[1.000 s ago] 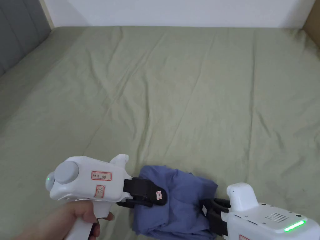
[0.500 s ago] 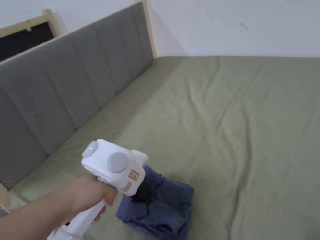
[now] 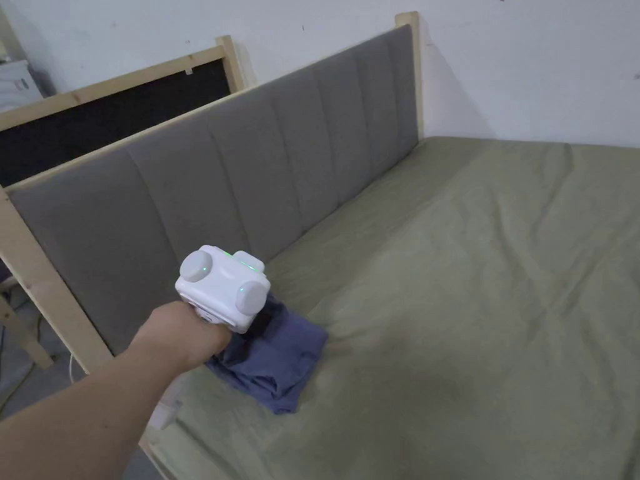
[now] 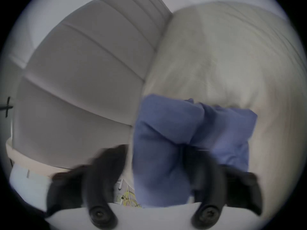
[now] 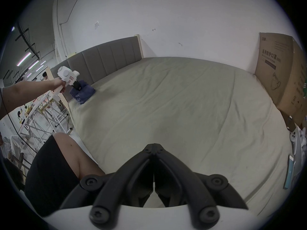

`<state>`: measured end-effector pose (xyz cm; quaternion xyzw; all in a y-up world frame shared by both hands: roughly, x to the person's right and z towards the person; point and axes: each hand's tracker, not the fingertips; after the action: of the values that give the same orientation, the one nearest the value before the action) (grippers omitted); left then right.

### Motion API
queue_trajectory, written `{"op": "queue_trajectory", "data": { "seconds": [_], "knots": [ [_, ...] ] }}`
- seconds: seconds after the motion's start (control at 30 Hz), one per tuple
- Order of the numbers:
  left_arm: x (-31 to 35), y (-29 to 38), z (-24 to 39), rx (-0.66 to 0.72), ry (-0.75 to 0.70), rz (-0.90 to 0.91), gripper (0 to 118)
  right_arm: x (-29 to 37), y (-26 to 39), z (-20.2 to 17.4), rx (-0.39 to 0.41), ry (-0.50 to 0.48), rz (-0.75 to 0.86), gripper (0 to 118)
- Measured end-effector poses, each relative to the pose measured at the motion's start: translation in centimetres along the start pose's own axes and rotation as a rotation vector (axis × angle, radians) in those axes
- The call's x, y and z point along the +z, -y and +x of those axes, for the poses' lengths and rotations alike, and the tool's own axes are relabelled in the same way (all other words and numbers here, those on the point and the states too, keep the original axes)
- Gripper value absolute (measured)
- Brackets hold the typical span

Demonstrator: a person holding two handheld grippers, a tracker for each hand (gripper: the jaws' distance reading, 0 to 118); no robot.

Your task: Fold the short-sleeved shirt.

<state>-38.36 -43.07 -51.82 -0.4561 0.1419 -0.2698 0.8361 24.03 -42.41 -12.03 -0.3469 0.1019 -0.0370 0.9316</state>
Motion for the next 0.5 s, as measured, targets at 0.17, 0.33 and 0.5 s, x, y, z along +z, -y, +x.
{"op": "queue_trajectory", "data": {
  "seconds": [0.17, 0.33, 0.5],
  "knots": [
    [7.0, 2.1, -1.2, 0.214, -0.004, 0.194, 107, 1.5, -0.2, -0.2, 0.037, 0.003, 0.04, 0],
    [19.6, 6.8, 3.7, 0.339, 0.279, 0.432, 0, 4.2, 0.0, -0.1, 0.072, 0.051, 0.094, 0],
    [33.5, 13.0, 12.6, 0.385, 0.416, 0.744, 0, 8.8, 1.3, 1.0, 0.044, 0.145, 0.224, 0]
  ]
}}
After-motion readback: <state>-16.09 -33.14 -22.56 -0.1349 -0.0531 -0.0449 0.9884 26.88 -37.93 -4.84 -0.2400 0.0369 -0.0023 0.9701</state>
